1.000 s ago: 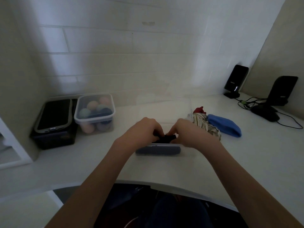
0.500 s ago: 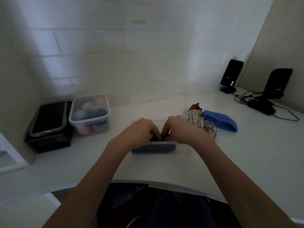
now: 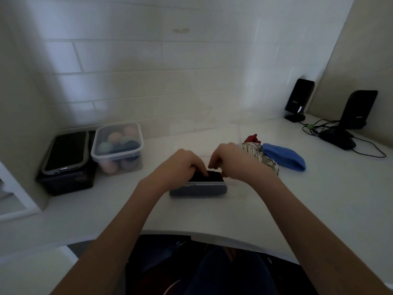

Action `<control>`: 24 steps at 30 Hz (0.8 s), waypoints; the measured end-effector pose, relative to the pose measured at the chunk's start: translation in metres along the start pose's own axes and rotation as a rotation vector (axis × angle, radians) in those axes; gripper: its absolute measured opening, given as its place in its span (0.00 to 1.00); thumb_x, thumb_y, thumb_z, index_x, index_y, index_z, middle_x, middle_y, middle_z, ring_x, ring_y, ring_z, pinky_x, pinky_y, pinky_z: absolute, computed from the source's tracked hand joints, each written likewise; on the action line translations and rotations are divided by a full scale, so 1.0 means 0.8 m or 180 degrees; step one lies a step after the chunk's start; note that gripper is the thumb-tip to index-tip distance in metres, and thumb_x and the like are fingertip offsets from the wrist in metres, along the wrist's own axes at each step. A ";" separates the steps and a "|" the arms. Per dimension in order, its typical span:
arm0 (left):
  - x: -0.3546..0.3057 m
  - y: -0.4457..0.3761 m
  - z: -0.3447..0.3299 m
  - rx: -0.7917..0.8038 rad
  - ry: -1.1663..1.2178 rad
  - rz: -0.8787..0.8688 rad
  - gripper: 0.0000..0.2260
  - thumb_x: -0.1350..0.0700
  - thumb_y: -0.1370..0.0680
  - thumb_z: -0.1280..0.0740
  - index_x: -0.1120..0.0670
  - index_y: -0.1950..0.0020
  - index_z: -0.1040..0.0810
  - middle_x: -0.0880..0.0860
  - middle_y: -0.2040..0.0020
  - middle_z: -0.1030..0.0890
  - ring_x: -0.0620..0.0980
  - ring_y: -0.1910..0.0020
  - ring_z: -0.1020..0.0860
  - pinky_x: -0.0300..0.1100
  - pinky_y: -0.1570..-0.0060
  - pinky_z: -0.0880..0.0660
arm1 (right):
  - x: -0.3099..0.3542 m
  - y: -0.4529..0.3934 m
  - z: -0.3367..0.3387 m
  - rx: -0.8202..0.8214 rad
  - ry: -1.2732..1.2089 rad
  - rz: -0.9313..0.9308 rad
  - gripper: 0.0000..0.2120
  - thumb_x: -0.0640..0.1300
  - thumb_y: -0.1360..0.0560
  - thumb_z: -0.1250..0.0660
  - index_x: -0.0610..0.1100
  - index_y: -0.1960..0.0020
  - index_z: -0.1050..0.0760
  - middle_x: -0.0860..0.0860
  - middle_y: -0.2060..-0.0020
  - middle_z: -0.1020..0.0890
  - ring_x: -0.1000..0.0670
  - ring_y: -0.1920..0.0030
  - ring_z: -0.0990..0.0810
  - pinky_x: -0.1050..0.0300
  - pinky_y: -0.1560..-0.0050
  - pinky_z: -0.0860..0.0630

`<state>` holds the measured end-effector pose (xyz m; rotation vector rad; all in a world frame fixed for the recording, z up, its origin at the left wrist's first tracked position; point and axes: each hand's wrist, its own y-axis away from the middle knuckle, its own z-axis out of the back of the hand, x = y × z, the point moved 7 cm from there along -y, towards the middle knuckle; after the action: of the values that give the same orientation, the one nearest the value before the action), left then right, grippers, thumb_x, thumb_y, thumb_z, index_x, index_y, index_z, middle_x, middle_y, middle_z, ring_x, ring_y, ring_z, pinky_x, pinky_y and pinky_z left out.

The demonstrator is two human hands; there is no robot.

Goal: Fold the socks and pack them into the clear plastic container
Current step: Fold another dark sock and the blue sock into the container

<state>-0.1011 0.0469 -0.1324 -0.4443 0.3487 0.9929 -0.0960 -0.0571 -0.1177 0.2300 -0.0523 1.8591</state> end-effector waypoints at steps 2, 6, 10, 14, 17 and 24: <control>-0.002 0.005 0.012 -0.0332 0.0149 -0.0039 0.20 0.72 0.31 0.43 0.55 0.57 0.15 0.56 0.56 0.15 0.49 0.60 0.22 0.41 0.53 0.25 | -0.013 0.010 0.017 -0.0387 -0.0349 0.0097 0.17 0.30 0.29 0.32 0.43 0.44 0.20 0.46 0.45 0.17 0.48 0.47 0.18 0.58 0.43 0.24; 0.004 0.009 0.029 -0.0775 0.0365 -0.0009 0.20 0.74 0.33 0.44 0.58 0.61 0.15 0.56 0.61 0.17 0.44 0.63 0.23 0.28 0.59 0.30 | -0.066 0.044 0.056 -0.1716 -0.1485 0.0067 0.17 0.27 0.26 0.41 0.40 0.44 0.20 0.43 0.45 0.18 0.45 0.51 0.18 0.49 0.45 0.22; 0.005 0.010 0.038 -0.1049 0.0444 0.0037 0.20 0.73 0.31 0.45 0.57 0.62 0.16 0.49 0.63 0.21 0.37 0.63 0.25 0.23 0.59 0.32 | -0.141 0.045 0.055 -0.2179 -0.0869 -0.0550 0.20 0.34 0.23 0.41 0.46 0.33 0.29 0.45 0.35 0.24 0.44 0.35 0.27 0.49 0.34 0.32; 0.007 0.004 0.037 -0.1132 0.0533 0.0037 0.20 0.73 0.31 0.45 0.57 0.63 0.16 0.50 0.63 0.19 0.39 0.62 0.24 0.30 0.57 0.28 | -0.200 0.024 0.003 -0.1291 -0.0198 -0.1476 0.29 0.40 0.24 0.37 0.47 0.26 0.42 0.44 0.29 0.32 0.40 0.29 0.35 0.39 0.30 0.38; 0.003 -0.002 0.025 -0.0952 0.0488 0.0075 0.21 0.73 0.31 0.46 0.57 0.62 0.16 0.53 0.60 0.18 0.42 0.61 0.24 0.35 0.55 0.28 | -0.213 0.015 -0.034 -0.0964 -0.0474 -0.1646 0.23 0.41 0.23 0.40 0.46 0.28 0.39 0.41 0.35 0.25 0.39 0.34 0.29 0.37 0.31 0.37; -0.004 -0.006 0.014 -0.0632 0.0277 0.0150 0.22 0.74 0.32 0.47 0.57 0.60 0.16 0.58 0.55 0.18 0.47 0.57 0.26 0.37 0.53 0.30 | -0.215 0.017 -0.030 -0.1508 -0.0977 -0.1628 0.18 0.53 0.26 0.36 0.48 0.38 0.28 0.43 0.45 0.22 0.40 0.42 0.25 0.45 0.43 0.28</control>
<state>-0.0974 0.0479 -0.1201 -0.6632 0.3414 1.0609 -0.0640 -0.2195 -0.1715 0.1743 -0.5851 1.2462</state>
